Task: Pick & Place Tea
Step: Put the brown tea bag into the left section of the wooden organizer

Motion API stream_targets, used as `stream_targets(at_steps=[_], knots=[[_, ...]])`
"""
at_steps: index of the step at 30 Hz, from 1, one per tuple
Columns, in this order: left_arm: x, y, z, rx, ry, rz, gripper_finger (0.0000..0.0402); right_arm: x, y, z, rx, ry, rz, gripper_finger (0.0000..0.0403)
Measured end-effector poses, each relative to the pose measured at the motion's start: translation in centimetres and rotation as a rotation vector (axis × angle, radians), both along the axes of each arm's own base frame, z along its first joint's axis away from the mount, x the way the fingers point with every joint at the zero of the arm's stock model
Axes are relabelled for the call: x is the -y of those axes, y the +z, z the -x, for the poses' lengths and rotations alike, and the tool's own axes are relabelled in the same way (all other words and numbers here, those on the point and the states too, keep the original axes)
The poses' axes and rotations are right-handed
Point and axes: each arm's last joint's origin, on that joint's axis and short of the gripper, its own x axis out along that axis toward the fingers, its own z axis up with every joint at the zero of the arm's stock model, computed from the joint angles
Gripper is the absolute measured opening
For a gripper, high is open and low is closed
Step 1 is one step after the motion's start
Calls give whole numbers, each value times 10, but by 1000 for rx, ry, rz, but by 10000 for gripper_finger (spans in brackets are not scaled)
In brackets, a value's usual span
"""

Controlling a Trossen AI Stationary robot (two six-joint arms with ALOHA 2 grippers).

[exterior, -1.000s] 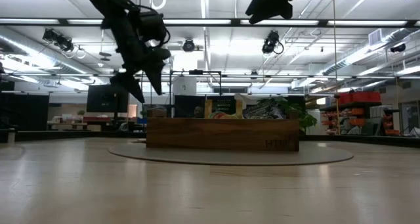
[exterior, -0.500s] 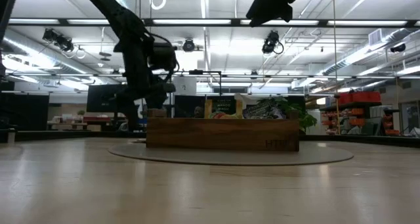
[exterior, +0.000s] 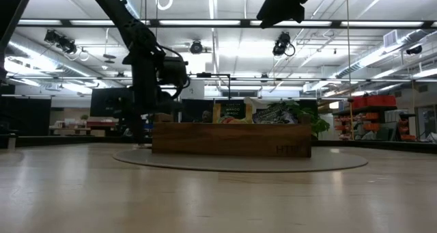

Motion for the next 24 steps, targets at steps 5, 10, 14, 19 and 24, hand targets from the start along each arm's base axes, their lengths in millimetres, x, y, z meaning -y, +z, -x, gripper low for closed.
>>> stream_targets(at_steps=[5, 10, 14, 19, 24], knots=[[0, 0, 1, 2, 0, -2, 179, 0, 0, 0, -4, 12, 13, 160], [0, 1, -1, 13, -23, -5, 104, 0, 0, 0, -4, 13, 15, 160], [0, 1, -1, 11, -36, -9, 52, 0, 0, 0, -4, 13, 15, 160], [0, 4, 0, 16, -53, -20, 16, 0, 0, 0, -4, 13, 15, 160], [2, 20, 5, 45, -53, -52, 25, 0, 0, 0, -4, 13, 14, 160]])
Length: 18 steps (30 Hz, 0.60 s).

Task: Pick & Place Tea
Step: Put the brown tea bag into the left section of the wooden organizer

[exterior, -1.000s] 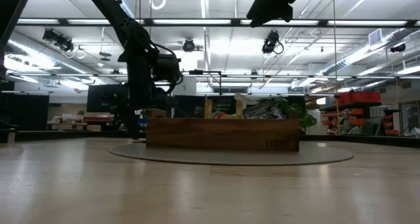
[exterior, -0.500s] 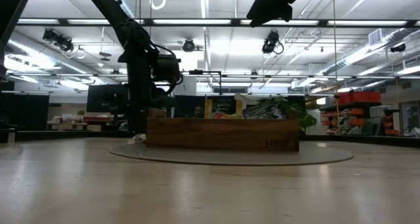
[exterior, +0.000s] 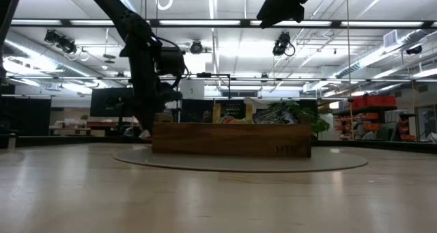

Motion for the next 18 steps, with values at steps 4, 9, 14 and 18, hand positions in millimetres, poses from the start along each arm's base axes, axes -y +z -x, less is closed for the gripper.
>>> stream_targets(at_steps=[4, 9, 14, 18], knots=[[2, 18, 3, 55, 31, -34, 28, 0, 0, 0, 0, -1, -2, 160], [5, 50, 8, 159, 90, -126, 15, 4, 0, 0, 16, -61, -54, 160], [7, 86, 14, 332, 174, -249, 24, 12, 4, -2, 86, -151, -96, 160], [14, 116, 17, 500, 232, -337, 22, 14, 15, -10, 226, -167, -91, 160]])
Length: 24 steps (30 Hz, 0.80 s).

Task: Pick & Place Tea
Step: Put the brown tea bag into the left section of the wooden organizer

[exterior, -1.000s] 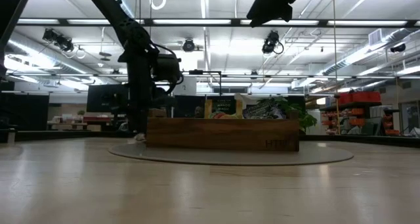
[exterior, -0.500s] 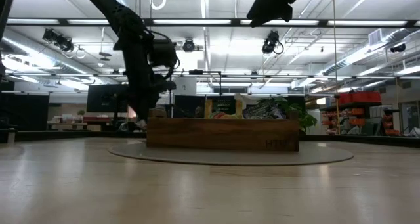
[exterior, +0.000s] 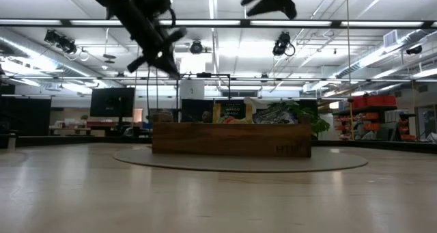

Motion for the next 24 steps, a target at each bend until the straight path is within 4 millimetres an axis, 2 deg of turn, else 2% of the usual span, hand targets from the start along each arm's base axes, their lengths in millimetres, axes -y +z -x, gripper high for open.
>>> stream_targets(at_steps=[6, 9, 13, 17, 24], knots=[[15, 41, -2, 266, -4, -144, 17, 3, 10, -16, 166, -13, 57, 183], [24, 55, -8, 384, -35, -203, 21, 5, 8, -24, 187, -27, 111, 204], [34, 66, -15, 493, -62, -244, 18, 7, 7, -34, 230, -38, 153, 232], [44, 69, -19, 508, -43, -278, 17, 10, 2, -41, 236, -138, 185, 251], [57, 80, -25, 589, -63, -352, 20, 13, 1, -47, 284, -185, 176, 254]])
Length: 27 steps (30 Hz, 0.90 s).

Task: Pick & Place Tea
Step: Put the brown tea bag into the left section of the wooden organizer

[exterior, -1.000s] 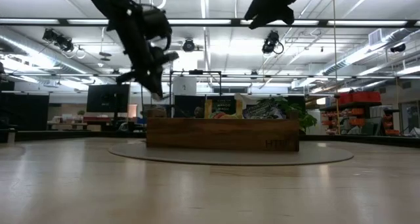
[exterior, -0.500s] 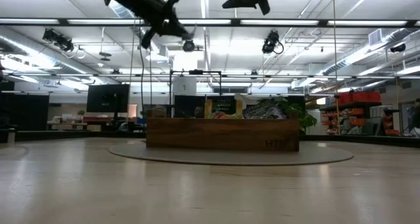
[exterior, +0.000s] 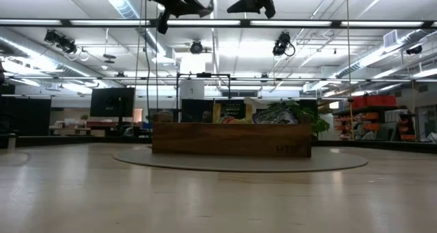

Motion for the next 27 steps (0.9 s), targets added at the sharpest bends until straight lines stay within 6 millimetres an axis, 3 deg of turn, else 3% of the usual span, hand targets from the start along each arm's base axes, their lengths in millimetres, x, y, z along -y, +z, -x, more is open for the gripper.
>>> stream_targets(at_steps=[14, 27], knots=[[6, 16, -1, 110, -10, -115, 20, 1, 9, -3, 112, -20, 14, 230], [10, 17, -3, 121, -29, -118, 22, 1, 12, -3, 151, -20, -5, 228]])
